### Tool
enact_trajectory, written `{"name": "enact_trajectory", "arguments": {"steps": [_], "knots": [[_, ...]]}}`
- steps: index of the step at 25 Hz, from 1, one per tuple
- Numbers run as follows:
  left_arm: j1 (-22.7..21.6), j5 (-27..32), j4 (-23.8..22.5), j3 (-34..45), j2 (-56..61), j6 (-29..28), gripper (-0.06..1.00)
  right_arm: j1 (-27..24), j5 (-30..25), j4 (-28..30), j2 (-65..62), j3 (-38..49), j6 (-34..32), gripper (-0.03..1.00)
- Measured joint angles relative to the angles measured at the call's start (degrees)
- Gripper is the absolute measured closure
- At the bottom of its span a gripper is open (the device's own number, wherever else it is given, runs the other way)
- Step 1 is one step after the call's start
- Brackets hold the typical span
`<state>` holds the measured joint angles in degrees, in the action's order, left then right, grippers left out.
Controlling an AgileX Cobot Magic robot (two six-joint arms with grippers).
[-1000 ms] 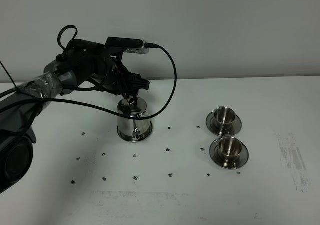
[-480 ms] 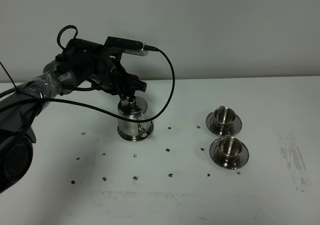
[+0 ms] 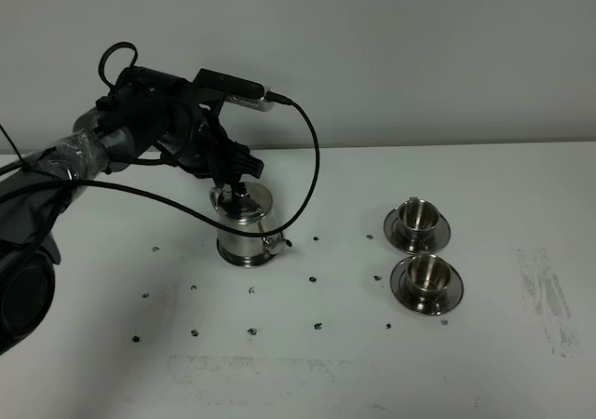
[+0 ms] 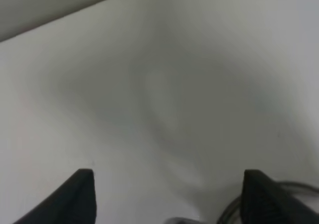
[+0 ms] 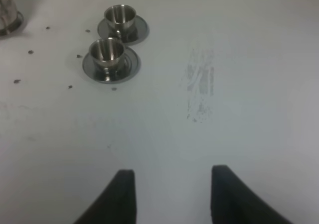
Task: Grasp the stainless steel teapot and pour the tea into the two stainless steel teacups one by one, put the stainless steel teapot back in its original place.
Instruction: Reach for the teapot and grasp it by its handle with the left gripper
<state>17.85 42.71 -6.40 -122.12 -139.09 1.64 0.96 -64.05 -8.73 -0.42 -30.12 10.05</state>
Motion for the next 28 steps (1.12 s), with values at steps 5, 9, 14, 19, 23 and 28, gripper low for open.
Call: {"name": "enact_trajectory", "arguments": {"steps": [5,9,14,19,23,28], "knots": [[-0.1,2.5,-0.5,0.0,0.5,0.6,0.33,0.0,0.0,0.0,0.0,0.0,0.0,0.63],[-0.4,5.2,-1.0,0.0,0.5,1.7,0.33,0.0,0.0,0.0,0.0,0.0,0.0,0.63],[-0.5,8.0,-1.1,0.0,0.5,2.6,0.33,0.0,0.0,0.0,0.0,0.0,0.1,0.63],[-0.5,9.9,-1.2,0.0,0.5,4.0,0.33,0.0,0.0,0.0,0.0,0.0,0.0,0.63],[-0.5,12.0,-1.7,0.0,0.5,4.7,0.33,0.0,0.0,0.0,0.0,0.0,0.0,0.63],[-0.7,14.3,-2.3,0.0,1.6,5.0,0.33,0.0,0.0,0.0,0.0,0.0,0.0,0.63]]}}
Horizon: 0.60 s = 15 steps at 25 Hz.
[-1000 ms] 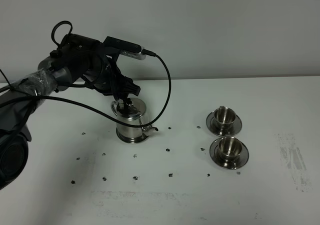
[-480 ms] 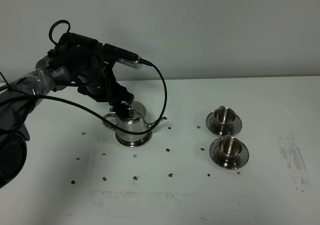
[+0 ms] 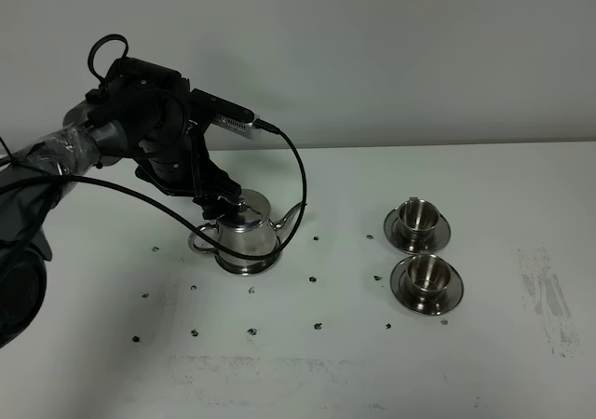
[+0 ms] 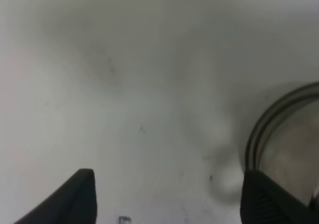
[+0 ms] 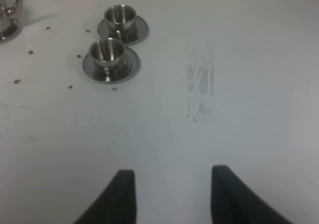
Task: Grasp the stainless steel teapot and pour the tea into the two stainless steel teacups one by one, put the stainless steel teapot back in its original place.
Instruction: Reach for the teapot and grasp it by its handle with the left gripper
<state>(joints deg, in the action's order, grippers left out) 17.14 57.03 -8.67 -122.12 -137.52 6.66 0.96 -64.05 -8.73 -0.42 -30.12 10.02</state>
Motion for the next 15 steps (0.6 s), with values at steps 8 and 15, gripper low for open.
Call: {"name": "enact_trajectory", "arguments": {"steps": [8,15], "knots": [[-1.8,0.3,0.2,2.1,4.3,1.1,0.33,0.0,0.0,0.0,0.0,0.0,0.0,0.63],[-4.4,-13.6,0.5,21.4,17.3,3.7,0.33,0.0,0.0,0.0,0.0,0.0,0.0,0.63]]}}
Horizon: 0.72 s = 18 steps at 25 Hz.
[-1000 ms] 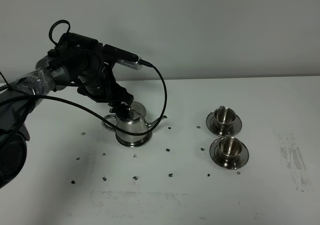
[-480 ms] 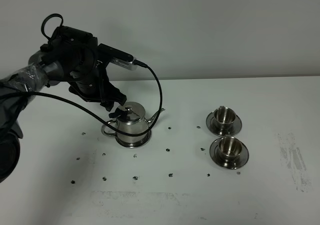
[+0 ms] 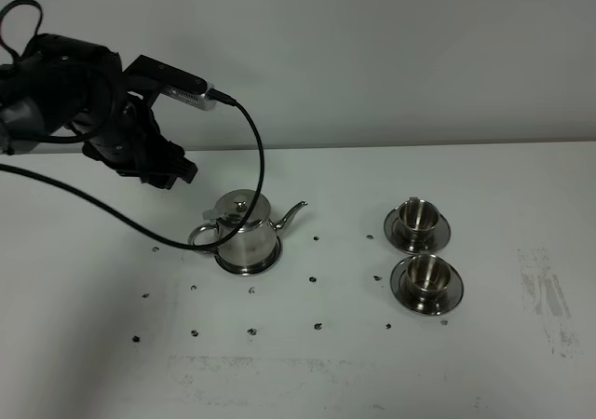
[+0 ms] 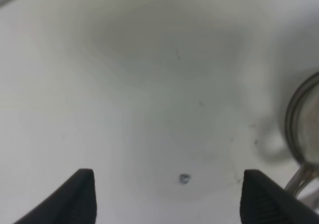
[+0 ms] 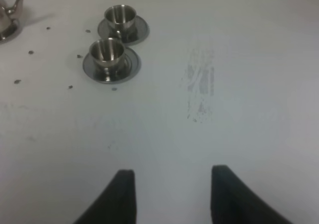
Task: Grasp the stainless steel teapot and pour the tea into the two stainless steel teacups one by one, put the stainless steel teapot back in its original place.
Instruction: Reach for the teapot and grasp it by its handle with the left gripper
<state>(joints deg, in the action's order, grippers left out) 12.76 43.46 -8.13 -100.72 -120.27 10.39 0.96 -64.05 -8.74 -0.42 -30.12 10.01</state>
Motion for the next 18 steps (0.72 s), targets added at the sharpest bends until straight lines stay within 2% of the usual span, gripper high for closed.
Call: {"name": "enact_trajectory", "arguments": {"steps": [3,7,18], "knots": [[-1.4,-6.4,1.9,9.2,4.7,4.7,0.33,0.0,0.0,0.0,0.0,0.0,0.0,0.63],[-2.6,-10.9,6.0,15.3,5.1,12.7,0.33,0.0,0.0,0.0,0.0,0.0,0.0,0.63],[-2.3,-23.1,7.3,16.4,0.0,21.0,0.33,0.0,0.0,0.0,0.0,0.0,-0.1,0.63]]}}
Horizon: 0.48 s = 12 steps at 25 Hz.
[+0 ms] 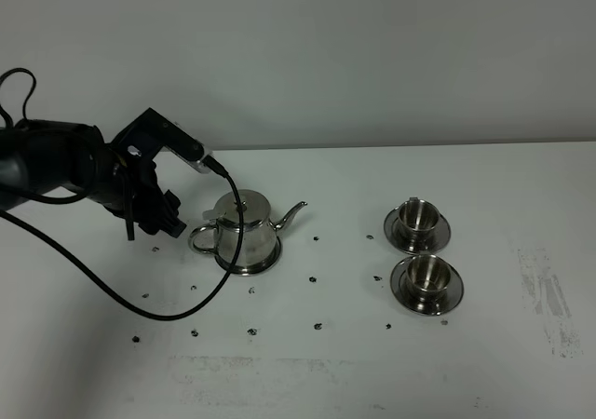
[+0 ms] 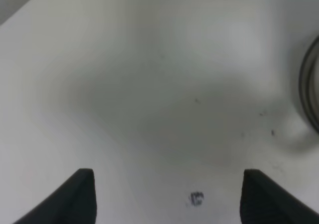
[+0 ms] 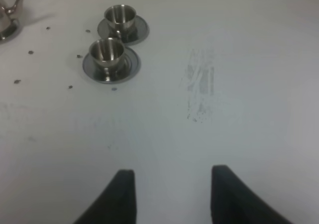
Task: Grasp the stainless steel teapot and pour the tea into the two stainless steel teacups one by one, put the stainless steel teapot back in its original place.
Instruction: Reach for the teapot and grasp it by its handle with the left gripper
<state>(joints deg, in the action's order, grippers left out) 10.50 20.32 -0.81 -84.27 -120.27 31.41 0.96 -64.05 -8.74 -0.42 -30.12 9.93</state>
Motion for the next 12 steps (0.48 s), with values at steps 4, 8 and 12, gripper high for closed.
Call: {"name": "enact_trajectory", "arguments": {"steps": [4,8,12], "knots": [[0.8,-2.5,0.8,0.0,-1.7,4.7,0.33,0.0,0.0,0.0,0.0,0.0,0.0,0.63],[1.3,-3.6,3.1,0.0,-2.1,9.7,0.33,0.0,0.0,0.0,0.0,0.0,0.0,0.63],[1.7,-3.6,4.5,0.0,-2.4,12.6,0.33,0.0,0.0,0.0,0.0,0.0,0.0,0.63]]}}
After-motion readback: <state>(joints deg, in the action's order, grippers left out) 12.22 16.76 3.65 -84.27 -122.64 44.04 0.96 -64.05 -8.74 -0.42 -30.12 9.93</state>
